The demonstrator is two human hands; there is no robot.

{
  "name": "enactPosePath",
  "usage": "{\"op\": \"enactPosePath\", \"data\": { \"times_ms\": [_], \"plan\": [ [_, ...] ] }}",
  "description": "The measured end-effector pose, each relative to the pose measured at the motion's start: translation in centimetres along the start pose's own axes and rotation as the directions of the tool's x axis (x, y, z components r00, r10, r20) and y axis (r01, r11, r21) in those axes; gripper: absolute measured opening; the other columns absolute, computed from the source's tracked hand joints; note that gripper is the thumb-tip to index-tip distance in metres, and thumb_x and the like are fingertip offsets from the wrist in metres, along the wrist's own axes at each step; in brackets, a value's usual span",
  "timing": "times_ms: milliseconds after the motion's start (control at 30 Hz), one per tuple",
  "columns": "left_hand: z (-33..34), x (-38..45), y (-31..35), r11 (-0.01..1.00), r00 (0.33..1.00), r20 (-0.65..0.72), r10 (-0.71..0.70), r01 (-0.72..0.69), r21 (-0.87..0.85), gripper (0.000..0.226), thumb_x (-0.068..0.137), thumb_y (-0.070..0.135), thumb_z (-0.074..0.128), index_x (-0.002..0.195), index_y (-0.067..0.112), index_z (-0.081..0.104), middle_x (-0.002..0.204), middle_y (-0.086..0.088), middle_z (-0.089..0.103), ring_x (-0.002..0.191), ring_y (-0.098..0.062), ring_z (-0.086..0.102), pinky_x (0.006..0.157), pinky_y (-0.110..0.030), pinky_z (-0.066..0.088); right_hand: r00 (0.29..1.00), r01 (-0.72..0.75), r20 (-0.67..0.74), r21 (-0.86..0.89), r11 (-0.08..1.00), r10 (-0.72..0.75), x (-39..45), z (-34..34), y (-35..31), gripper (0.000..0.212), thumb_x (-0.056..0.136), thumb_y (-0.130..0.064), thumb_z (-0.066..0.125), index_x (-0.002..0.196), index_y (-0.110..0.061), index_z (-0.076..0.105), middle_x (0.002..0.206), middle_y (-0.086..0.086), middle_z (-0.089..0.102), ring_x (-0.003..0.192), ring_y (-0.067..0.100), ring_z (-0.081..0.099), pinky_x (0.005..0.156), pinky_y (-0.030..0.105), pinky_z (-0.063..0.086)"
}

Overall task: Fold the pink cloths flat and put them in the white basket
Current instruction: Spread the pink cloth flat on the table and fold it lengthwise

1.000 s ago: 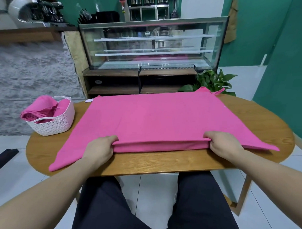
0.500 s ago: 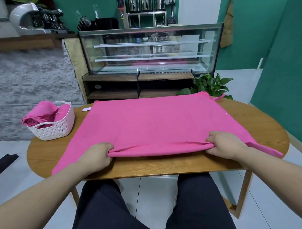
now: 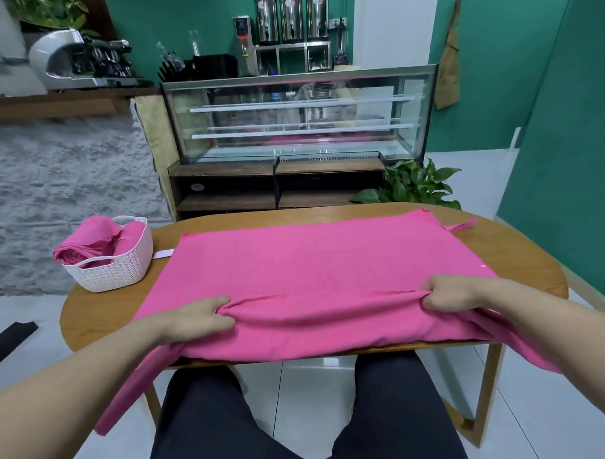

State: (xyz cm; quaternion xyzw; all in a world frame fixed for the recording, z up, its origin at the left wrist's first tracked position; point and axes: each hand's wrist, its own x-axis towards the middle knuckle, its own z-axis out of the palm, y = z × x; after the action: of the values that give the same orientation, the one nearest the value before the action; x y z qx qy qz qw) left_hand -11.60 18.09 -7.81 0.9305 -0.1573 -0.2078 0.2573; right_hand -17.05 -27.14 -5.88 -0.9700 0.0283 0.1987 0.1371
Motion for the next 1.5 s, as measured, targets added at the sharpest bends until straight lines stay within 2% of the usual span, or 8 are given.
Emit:
{"op": "enactPosePath", "data": {
  "times_ms": [167,300,433,600,900,1100,1367,1500],
  "plan": [
    [0.7,1.4,1.3,0.984,0.939,-0.336,0.066,-0.118,-0.134,0.034,0.098,0.041,0.056,0.073,0.020,0.047,0.057,0.015,0.051,0.058,-0.007,0.045,0.060,-0.031,0.037,0.993,0.056,-0.109,0.050,0.997,-0.051,0.8,-0.7,-0.2,0.010,0.090,-0.024,0.056,0.080,-0.022,0.056,0.083,-0.004,0.063,0.076,0.014,0.057,0.066,0.027,0.044],
    [0.5,3.4,2.3,0.976,0.822,-0.557,0.119,-0.200,-0.087,0.035,0.100,0.026,0.054,0.068,0.017,0.042,0.063,0.007,0.049,0.060,-0.008,0.045,0.062,-0.035,0.034,0.986,0.105,-0.154,0.229,0.968,-0.070,1.7,-1.4,-0.8,0.022,0.088,-0.029,0.068,0.080,-0.020,0.049,0.083,-0.003,0.057,0.073,0.012,0.051,0.061,0.024,0.036],
    [-0.8,6.1,2.2,0.976,0.779,-0.618,0.101,-0.199,-0.092,0.033,0.101,0.033,0.052,0.073,0.018,0.042,0.068,0.005,0.051,0.066,-0.015,0.048,0.068,-0.041,0.040,0.966,0.161,-0.244,0.292,0.943,-0.090,3.2,-2.7,-1.3,0.048,0.085,-0.060,0.063,0.113,-0.021,0.061,0.118,-0.013,0.056,0.112,0.018,0.055,0.090,0.023,0.038],
    [-2.2,9.3,2.5,0.982,0.758,-0.639,0.131,-0.189,-0.024,0.022,0.103,0.036,0.043,0.087,0.028,0.057,0.086,0.008,0.064,0.086,-0.018,0.058,0.078,-0.036,0.045,0.912,0.205,-0.408,0.334,0.920,-0.055,7.1,-3.5,-1.6,0.039,0.096,-0.039,0.059,0.081,-0.003,0.053,0.079,0.003,0.057,0.077,0.019,0.053,0.067,0.030,0.038],
    [-5.5,16.3,3.3,0.986,0.677,-0.734,0.052,-0.151,-0.069,0.031,0.103,0.033,0.039,0.096,0.011,0.061,0.095,-0.004,0.067,0.093,-0.027,0.060,0.081,-0.041,0.046,0.682,0.043,-0.694,0.357,0.933,0.233,15.2,-5.9,-4.1,0.019,0.097,-0.038,0.044,0.096,-0.028,0.060,0.098,-0.001,0.066,0.097,0.028,0.061,0.075,0.035,0.045],
    [-7.5,22.1,3.8,0.969,0.619,-0.774,-0.130,-0.087,-0.232,0.026,0.104,0.027,0.035,0.093,0.013,0.053,0.098,-0.009,0.063,0.099,-0.030,0.058,0.073,-0.034,0.033,0.539,0.077,-0.826,0.243,0.967,0.164,20.0,-8.1,-6.6,0.024,0.100,-0.038,0.037,0.105,-0.026,0.058,0.105,0.002,0.068,0.099,0.033,0.062,0.076,0.040,0.046],
    [-5.9,28.5,0.5,0.966,0.681,-0.695,-0.233,0.082,-0.244,0.033,0.105,0.029,0.030,0.115,0.011,0.056,0.114,-0.011,0.064,0.104,-0.032,0.059,0.087,-0.039,0.044,0.777,0.027,-0.629,-0.013,1.000,-0.029,27.7,-6.1,-7.4,0.040,0.088,-0.044,0.059,0.125,-0.030,0.060,0.118,0.001,0.068,0.111,0.027,0.062,0.080,0.034,0.048],
    [-6.8,30.7,-0.4,0.983,0.718,-0.672,-0.182,0.113,-0.146,0.026,0.104,0.031,0.028,0.105,0.018,0.050,0.100,-0.007,0.061,0.093,-0.030,0.057,0.080,-0.038,0.043,0.867,0.043,-0.496,-0.032,0.999,-0.053,31.4,-5.2,-7.6,0.014,0.091,-0.032,0.059,0.091,-0.019,0.060,0.091,0.007,0.065,0.092,0.030,0.064,0.064,0.030,0.040]
  ]
}}
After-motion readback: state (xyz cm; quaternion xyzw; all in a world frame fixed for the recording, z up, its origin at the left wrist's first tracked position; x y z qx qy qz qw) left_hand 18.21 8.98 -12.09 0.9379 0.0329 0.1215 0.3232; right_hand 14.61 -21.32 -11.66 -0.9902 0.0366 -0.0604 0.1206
